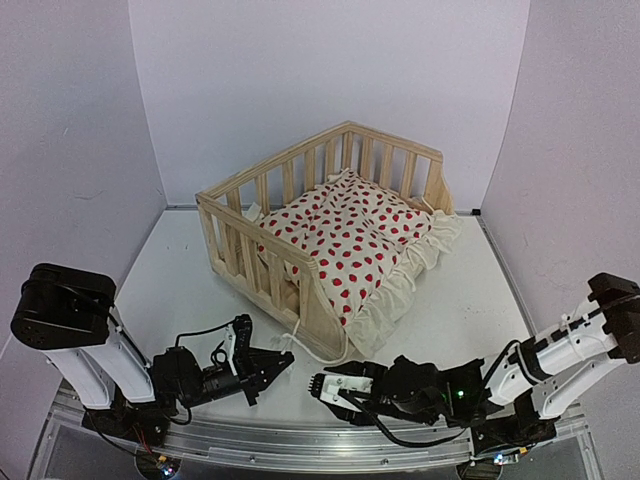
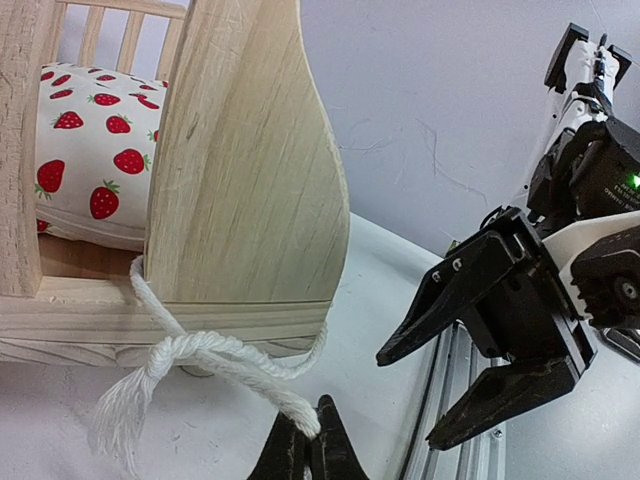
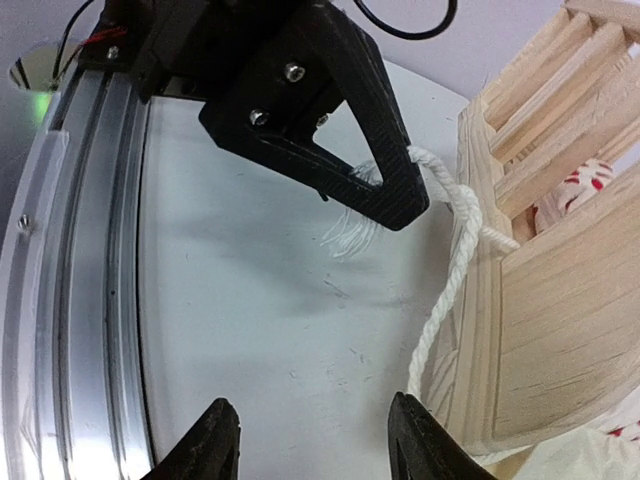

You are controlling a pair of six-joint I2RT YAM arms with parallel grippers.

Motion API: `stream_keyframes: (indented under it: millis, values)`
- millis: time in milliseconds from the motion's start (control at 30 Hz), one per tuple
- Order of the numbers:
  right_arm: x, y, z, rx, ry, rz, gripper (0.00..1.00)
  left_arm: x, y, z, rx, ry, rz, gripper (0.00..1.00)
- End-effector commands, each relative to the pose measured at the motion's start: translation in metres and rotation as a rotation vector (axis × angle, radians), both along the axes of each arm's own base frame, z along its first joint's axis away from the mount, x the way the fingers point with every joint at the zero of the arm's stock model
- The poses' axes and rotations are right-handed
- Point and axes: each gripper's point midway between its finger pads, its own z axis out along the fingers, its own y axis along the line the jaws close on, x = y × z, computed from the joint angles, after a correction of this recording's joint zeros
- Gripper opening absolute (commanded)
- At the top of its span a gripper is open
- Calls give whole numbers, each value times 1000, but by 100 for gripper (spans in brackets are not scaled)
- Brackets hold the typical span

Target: Set up the pet bed

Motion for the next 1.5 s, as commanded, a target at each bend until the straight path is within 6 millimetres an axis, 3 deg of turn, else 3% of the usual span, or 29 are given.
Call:
stream_keyframes:
  millis: [0, 400, 533, 700, 833, 1000, 1233, 1467]
  values:
    - [7, 0, 12, -140, -182, 95, 53, -3, -6, 16, -50, -24, -18, 0]
    - [54, 14, 9, -157, -342, -31, 42, -6, -10, 21, -69, -14, -41, 0]
    - [68, 12, 19, -134, -418, -117, 32, -7, -10, 22, -71, -18, -45, 0]
    - [74, 15, 39, -113, -443, -154, 8, -6, -9, 17, -57, -12, -41, 0]
    - [72, 15, 53, -87, -419, -151, 0, -6, -11, 15, -49, -11, -41, 0]
    - [61, 19, 72, -70, -361, -88, 0, -9, -16, 16, -49, -13, -66, 0]
    - [59, 32, 63, -125, -277, -3, 0, -17, -30, 23, -62, -24, -130, 0]
    - [68, 43, 73, -99, -193, -45, 0, -20, -36, 26, -63, -30, -153, 0]
